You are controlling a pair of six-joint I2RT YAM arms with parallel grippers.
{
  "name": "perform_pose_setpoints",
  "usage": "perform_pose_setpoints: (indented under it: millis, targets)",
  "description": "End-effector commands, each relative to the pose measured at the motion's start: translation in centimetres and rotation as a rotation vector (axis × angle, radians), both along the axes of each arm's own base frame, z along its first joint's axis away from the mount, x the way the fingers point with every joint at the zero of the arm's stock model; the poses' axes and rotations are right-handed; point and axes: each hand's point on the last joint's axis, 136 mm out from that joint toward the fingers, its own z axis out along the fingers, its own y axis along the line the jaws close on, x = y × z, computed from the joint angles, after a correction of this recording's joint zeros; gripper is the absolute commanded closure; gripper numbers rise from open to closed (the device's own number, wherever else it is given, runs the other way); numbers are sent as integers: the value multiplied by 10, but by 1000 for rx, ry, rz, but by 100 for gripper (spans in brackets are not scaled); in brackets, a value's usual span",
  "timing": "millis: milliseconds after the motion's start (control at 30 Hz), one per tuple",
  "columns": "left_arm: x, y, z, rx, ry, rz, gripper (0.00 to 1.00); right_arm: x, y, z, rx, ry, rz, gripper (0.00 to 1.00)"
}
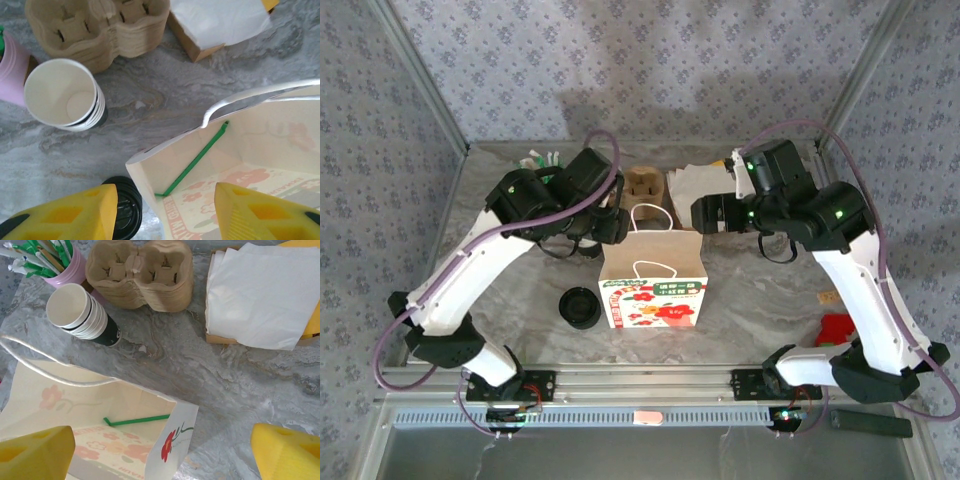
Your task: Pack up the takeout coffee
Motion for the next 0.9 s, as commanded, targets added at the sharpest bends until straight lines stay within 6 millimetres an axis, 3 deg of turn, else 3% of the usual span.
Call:
perform_pose_setpoints:
  millis: [0, 100, 233, 367, 600, 867]
  targets:
    - [-12, 18, -8, 45, 52, 48, 47, -12, -8, -12, -70, 59, -6, 9]
    - [-19, 23, -26, 81, 106, 67, 47, -13, -15, -19, -99, 53, -32, 8]
    - [-23, 23, -43, 119, 166, 82, 47, -10, -10, -18, -74, 42, -30, 7]
    - [-22, 24, -54, 162, 191, 100, 48, -8, -7, -33, -91, 79, -32, 7]
    - [-24, 24, -77, 179, 227, 115, 59, -14, -9, -61, -141, 140, -45, 7]
    - [-23, 23, -87, 144, 248, 128, 77, -12, -7, -69, -147, 148, -50, 7]
